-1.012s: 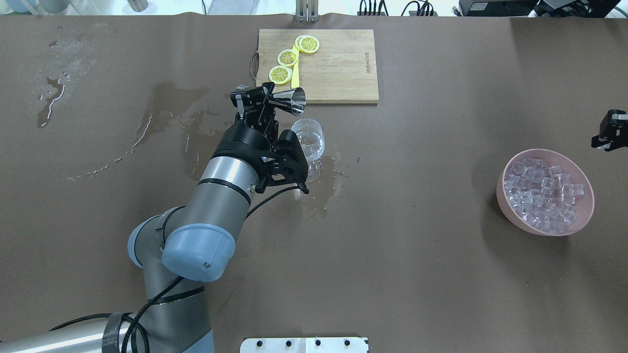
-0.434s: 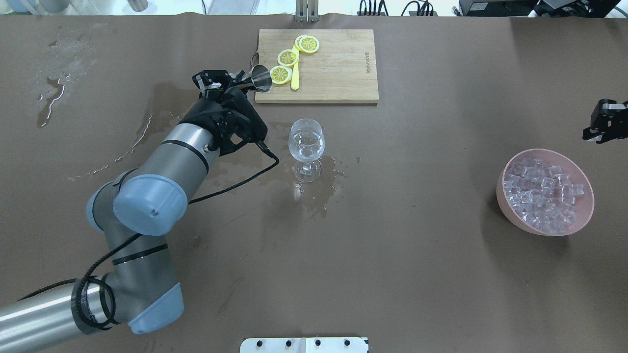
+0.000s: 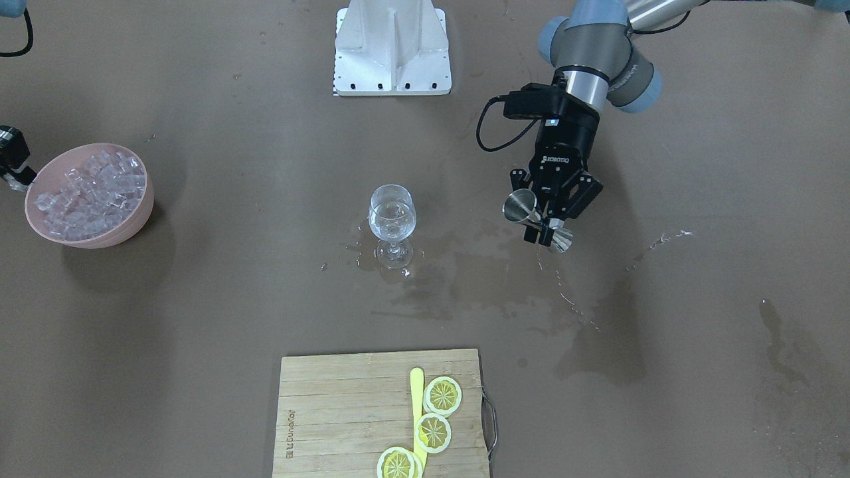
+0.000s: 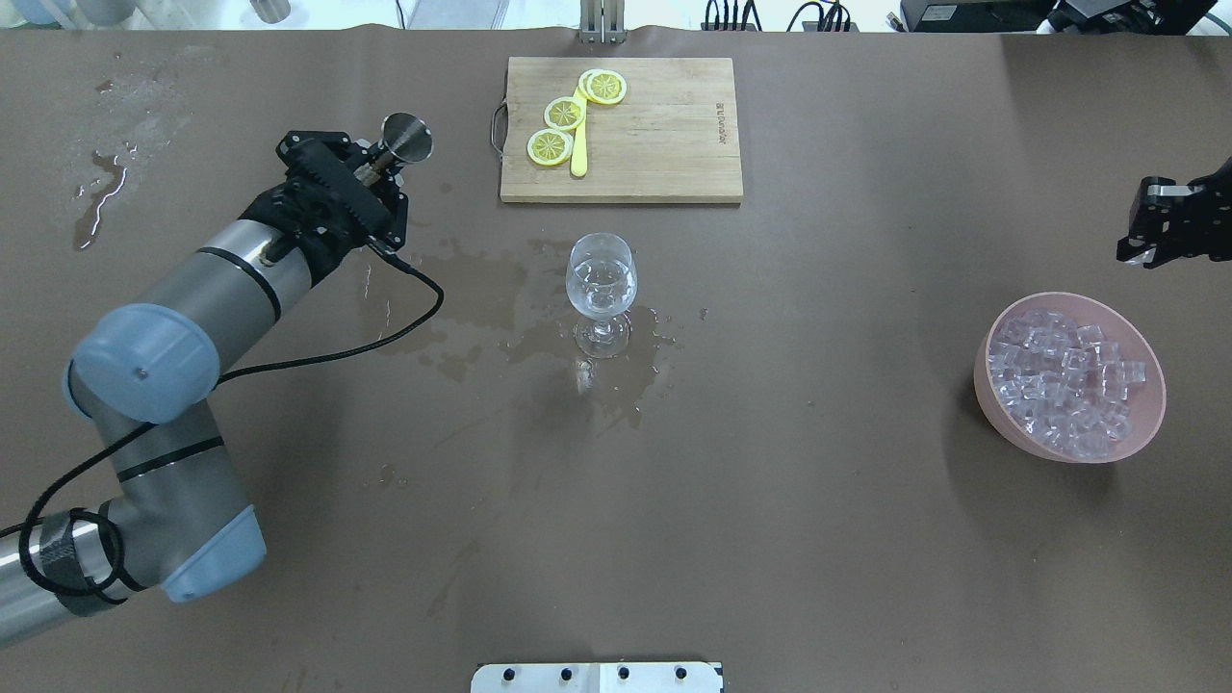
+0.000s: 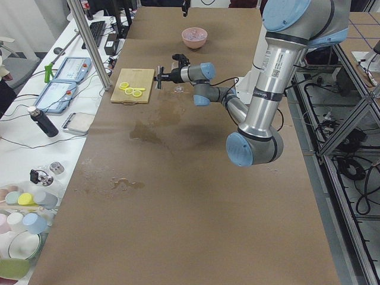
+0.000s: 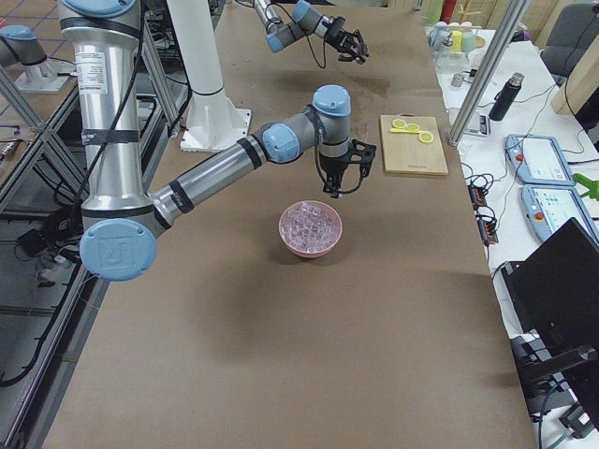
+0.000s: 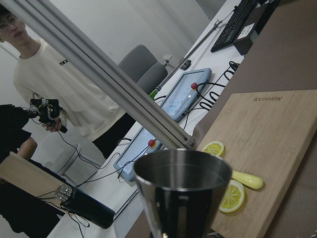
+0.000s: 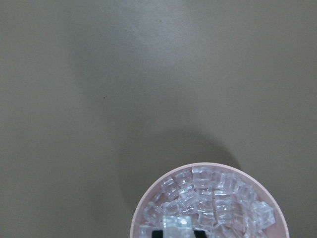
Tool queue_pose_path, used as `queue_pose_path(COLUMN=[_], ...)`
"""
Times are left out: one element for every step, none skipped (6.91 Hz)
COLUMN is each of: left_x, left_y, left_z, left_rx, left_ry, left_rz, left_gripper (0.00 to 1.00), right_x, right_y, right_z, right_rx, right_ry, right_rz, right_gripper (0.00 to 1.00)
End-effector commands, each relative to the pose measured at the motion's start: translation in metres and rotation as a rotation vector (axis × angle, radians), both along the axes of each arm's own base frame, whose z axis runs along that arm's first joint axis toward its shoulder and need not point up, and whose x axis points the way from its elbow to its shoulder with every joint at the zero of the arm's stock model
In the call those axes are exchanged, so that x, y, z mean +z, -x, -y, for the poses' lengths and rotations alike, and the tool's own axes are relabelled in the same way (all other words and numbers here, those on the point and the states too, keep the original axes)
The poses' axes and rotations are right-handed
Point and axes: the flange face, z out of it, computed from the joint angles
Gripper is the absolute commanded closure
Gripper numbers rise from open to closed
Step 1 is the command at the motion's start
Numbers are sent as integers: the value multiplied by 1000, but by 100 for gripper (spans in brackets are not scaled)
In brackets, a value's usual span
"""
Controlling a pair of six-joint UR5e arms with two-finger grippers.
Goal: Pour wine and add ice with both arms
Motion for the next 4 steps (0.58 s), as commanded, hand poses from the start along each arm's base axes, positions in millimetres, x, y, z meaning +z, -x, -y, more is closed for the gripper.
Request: queue_pose_path(left_x=[65,101,149,168], left_y=[38,50,65,83], left_z=[-3,1,0,11], left_rx=[28,29,17,43], left_ry=[89,97,112,131], left_rz=[-166,-235,-267,-281], left_gripper=[100,100,100,100], right_x=[-48,-83,-109,-126], right_y=[45,69,92,105], right_z=[11,17,17,16], right_rx=[13,24,37,38], right_ry=[26,50,54,53], right_rz=[4,6,19,39], right_gripper=[91,91,91,92])
